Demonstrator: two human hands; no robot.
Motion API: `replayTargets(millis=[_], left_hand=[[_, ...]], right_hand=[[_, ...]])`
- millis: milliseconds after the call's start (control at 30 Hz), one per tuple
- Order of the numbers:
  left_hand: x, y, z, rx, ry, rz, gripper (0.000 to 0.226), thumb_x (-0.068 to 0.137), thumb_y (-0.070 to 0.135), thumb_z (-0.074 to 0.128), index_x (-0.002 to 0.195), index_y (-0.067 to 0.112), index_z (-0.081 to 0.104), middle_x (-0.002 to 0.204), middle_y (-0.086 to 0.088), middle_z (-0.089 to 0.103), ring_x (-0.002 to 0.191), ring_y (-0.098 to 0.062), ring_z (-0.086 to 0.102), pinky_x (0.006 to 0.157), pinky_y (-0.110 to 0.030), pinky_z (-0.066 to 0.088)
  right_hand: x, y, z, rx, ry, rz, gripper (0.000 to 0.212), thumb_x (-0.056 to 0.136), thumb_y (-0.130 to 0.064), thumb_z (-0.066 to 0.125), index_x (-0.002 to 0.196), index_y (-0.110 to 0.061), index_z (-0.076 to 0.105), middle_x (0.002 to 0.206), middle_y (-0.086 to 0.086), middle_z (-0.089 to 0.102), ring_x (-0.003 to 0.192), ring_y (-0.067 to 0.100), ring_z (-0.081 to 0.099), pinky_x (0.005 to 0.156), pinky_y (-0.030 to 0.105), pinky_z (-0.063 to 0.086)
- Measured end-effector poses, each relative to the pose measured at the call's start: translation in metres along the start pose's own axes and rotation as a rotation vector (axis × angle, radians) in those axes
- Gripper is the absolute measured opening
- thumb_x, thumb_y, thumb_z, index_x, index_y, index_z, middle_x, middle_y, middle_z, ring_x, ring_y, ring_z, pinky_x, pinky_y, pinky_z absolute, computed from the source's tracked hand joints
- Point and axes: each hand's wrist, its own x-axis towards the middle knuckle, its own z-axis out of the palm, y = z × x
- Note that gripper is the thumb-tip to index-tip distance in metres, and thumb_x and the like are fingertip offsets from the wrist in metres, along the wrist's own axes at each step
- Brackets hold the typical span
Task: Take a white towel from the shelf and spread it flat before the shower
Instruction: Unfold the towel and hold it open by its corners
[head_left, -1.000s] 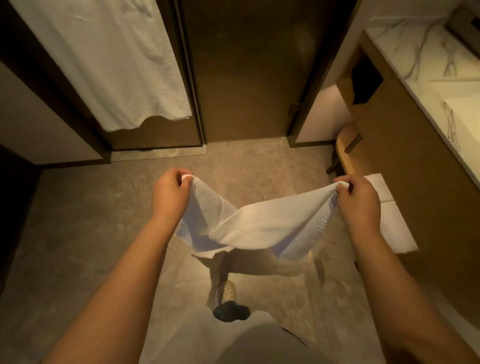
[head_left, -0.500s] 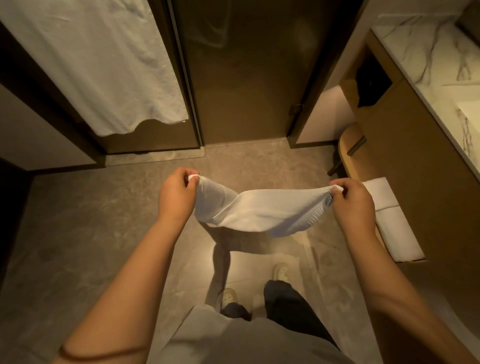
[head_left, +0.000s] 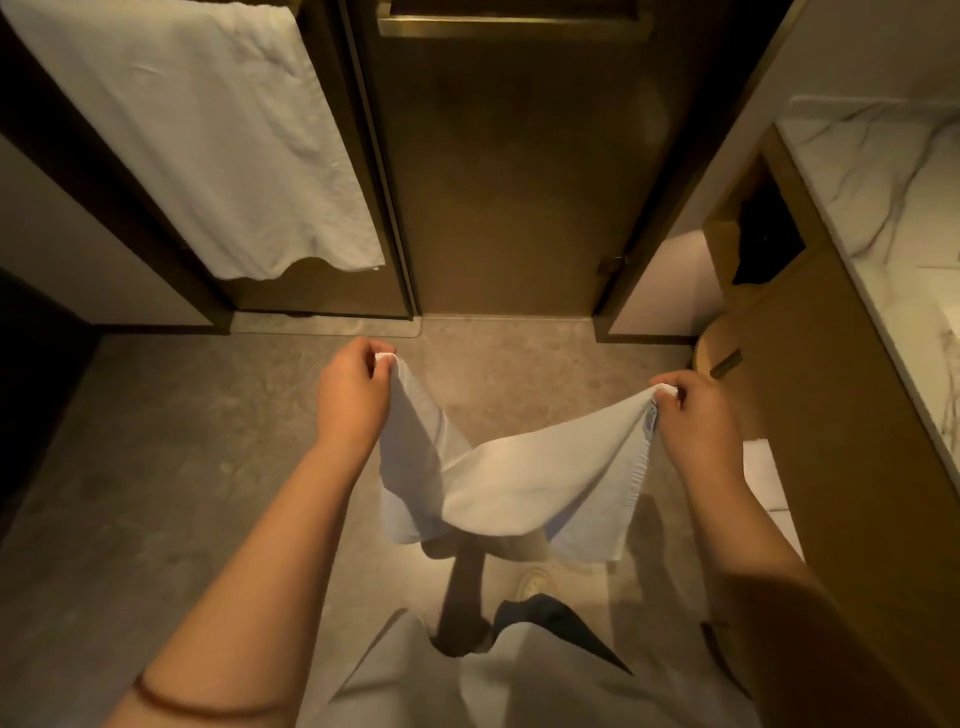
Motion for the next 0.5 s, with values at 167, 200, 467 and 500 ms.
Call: replayTargets(millis=[167,200,467,500], left_hand=[[0.006,0.013,0.024,0.034,0.041,-0.071,0.016,0.094,0.019,0.051,0.103,0.015,0.065,0.097,-0.005,0.066,0.085,-0.018,0.060,0.074,-0.034,0.050],[0.007,0.015,0.027,0.044,0.044,-0.080,0.016,0.094,0.020,0.052,0.103,0.015,0.065,0.098,-0.005,0.067,0.086,-0.019,0.061,0.076,-0.036,0.052],[0.032,0.013,0.046,0.050,0.028,-0.094,0.012,0.094,0.017,0.055,0.100,0.015,0.065,0.092,0.000,0.064,0.080,-0.015,0.058,0.068,-0.027,0.043],[0.040,0.012,0.048,0.047,0.026,-0.095,0.012,0.094,0.018,0.055,0.099,0.016,0.065,0.090,0.001,0.063,0.079,-0.014,0.058,0.068,-0.027,0.042]], right_hand=[[0.043,0.017,-0.009,-0.002,-0.050,-0.018,0.015,0.095,-0.020,0.048,0.096,-0.027,0.061,0.106,0.004,0.060,0.086,0.018,0.055,0.067,0.029,0.043],[0.050,0.018,-0.009,-0.005,-0.062,-0.024,0.016,0.095,-0.020,0.048,0.097,-0.026,0.062,0.105,0.004,0.061,0.086,0.018,0.054,0.068,0.029,0.042],[0.091,0.004,0.006,-0.011,-0.091,-0.025,0.019,0.094,-0.016,0.049,0.104,-0.018,0.065,0.108,0.007,0.060,0.095,0.022,0.054,0.081,0.033,0.045],[0.096,0.001,0.009,-0.007,-0.093,-0.028,0.020,0.094,-0.015,0.049,0.105,-0.017,0.065,0.108,0.008,0.059,0.096,0.023,0.055,0.082,0.034,0.045]])
